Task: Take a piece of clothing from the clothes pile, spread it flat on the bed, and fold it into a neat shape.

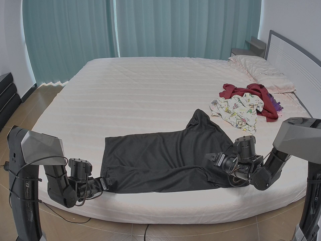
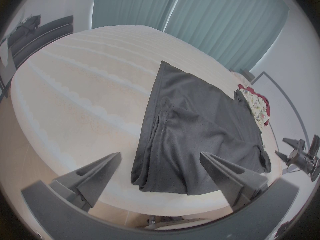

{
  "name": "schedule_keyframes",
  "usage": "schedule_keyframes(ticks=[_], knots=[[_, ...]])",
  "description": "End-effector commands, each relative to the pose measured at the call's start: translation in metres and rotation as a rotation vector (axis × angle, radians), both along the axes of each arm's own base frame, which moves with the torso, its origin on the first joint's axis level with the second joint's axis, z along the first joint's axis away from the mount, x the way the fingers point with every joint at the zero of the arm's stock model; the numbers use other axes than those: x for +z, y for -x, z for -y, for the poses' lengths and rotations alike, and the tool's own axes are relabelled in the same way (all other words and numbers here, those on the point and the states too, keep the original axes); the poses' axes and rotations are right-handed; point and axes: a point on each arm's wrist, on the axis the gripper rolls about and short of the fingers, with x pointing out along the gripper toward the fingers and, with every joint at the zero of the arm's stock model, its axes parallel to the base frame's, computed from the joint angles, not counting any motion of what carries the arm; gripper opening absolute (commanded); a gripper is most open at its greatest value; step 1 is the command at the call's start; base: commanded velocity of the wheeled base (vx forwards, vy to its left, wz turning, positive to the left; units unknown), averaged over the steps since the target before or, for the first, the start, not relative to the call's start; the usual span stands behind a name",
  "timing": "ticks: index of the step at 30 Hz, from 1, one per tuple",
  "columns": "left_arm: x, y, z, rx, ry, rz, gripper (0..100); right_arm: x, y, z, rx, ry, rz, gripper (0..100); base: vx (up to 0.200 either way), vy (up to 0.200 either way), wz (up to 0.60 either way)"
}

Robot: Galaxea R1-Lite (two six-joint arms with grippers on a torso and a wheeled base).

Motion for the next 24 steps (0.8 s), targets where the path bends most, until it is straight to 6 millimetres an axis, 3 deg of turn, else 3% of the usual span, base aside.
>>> schedule_keyframes(ticks=[1, 2, 4, 8, 14, 24], knots=[[-0.011, 0.005, 0.001, -0.008, -0.057, -0.032, 0, -0.004, 0.009, 0.037, -0.077, -0.009, -0.005, 100, 0.0, 0.0, 0.0], [-0.011, 0.005, 0.001, -0.007, -0.058, -0.03, 0, -0.004, 0.01, 0.039, -0.082, -0.01, -0.004, 100, 0.0, 0.0, 0.0], [-0.011, 0.009, 0.001, -0.008, -0.063, -0.04, 0, -0.009, 0.014, 0.062, -0.131, -0.028, 0.011, 100, 0.0, 0.0, 0.0], [-0.011, 0.011, 0.001, -0.014, -0.072, -0.05, 0, -0.021, 0.02, 0.08, -0.156, -0.028, -0.005, 100, 0.0, 0.0, 0.0], [-0.008, 0.012, -0.002, 0.007, -0.115, -0.042, 0, -0.024, 0.022, 0.094, -0.166, 0.01, -0.014, 100, 0.0, 0.0, 0.0], [-0.007, 0.015, -0.005, 0.01, -0.134, -0.086, 0, -0.043, 0.023, 0.096, -0.144, 0.015, -0.071, 100, 0.0, 0.0, 0.0]])
